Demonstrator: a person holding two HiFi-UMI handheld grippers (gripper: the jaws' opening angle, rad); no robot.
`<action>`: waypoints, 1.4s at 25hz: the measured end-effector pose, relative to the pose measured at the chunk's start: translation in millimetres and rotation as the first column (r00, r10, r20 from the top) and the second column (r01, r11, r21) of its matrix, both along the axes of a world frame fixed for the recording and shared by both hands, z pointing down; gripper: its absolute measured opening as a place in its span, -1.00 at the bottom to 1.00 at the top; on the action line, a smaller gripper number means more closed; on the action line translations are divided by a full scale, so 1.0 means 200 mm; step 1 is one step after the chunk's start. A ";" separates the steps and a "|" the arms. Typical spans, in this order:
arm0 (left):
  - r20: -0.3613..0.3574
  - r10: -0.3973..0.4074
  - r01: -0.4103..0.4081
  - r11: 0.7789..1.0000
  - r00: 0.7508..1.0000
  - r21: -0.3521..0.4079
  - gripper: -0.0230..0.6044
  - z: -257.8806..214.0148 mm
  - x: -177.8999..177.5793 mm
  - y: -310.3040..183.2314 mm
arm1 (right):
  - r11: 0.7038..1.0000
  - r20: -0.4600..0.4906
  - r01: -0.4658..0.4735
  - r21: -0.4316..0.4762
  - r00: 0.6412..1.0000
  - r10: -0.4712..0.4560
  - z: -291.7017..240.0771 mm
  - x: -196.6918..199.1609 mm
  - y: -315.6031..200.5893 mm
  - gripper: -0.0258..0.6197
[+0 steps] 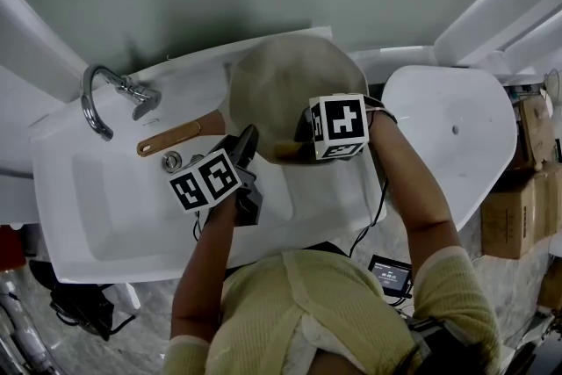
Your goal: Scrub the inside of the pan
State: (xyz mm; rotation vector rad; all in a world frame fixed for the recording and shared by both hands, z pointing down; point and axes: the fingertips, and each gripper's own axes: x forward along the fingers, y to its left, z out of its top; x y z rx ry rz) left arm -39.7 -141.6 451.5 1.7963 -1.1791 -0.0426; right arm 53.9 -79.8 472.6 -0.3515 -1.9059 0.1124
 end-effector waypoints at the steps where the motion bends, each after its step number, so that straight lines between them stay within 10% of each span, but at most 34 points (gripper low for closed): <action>1: 0.000 0.000 0.000 1.000 1.000 0.000 -0.31 0.00 0.00 0.00 | 1.000 -0.007 -0.004 -0.018 1.000 0.004 -0.01 0.02 0.01 -0.67; 8: -0.005 0.013 -0.013 1.000 1.000 0.004 -0.30 0.00 0.00 0.00 | 0.971 0.060 -0.157 0.182 0.987 0.148 -0.05 0.05 -0.21 -0.67; 15: 0.002 0.026 -0.026 1.000 1.000 0.011 -0.28 0.00 0.00 0.00 | 0.790 0.182 -0.323 0.520 0.946 0.267 -0.15 0.10 -0.55 -0.67; 27: 0.010 0.029 -0.029 1.000 1.000 0.010 -0.28 0.00 0.00 0.01 | 0.513 0.281 -0.364 0.777 0.931 0.235 -0.27 0.07 -0.96 -0.67; 35: 0.018 0.029 -0.029 0.999 0.999 0.012 -0.28 0.00 0.01 0.01 | 0.439 0.178 -0.276 0.855 0.952 0.250 -0.15 0.11 -1.11 -0.67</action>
